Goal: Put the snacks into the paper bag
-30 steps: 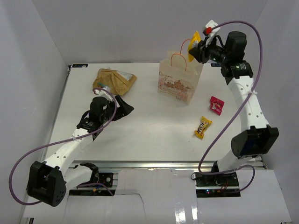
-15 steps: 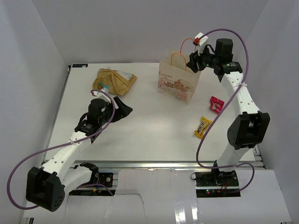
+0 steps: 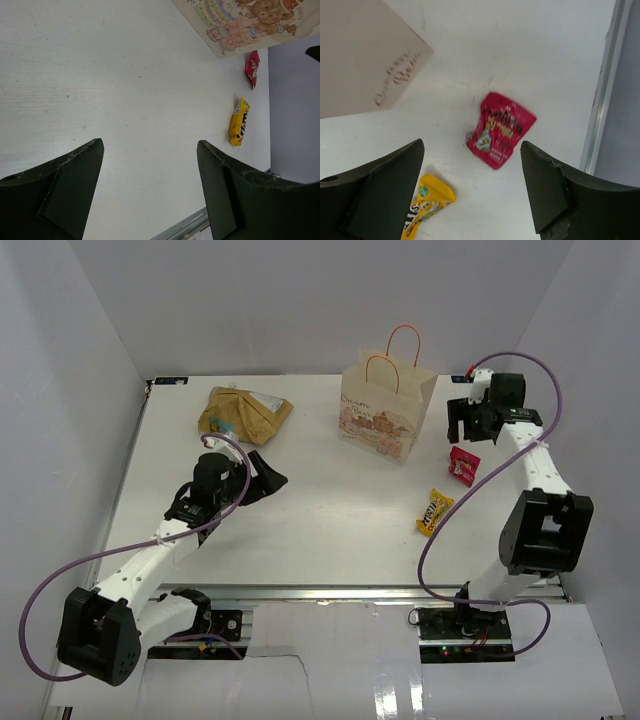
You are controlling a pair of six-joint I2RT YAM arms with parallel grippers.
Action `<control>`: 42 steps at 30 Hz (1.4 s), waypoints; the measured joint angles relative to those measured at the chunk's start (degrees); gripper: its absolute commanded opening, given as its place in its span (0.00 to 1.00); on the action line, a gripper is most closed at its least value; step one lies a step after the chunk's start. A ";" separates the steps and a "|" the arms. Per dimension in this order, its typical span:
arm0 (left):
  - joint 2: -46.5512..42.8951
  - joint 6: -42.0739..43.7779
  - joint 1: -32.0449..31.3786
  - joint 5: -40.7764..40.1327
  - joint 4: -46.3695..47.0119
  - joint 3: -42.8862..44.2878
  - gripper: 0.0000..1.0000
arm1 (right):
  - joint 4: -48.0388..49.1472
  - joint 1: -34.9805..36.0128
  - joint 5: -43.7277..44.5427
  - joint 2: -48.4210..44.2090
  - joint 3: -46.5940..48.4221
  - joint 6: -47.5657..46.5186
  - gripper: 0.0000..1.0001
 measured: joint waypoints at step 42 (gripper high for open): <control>6.29 -0.70 0.00 8.35 7.85 -2.08 0.86 | -1.60 -7.26 -10.62 14.56 -1.62 6.82 0.08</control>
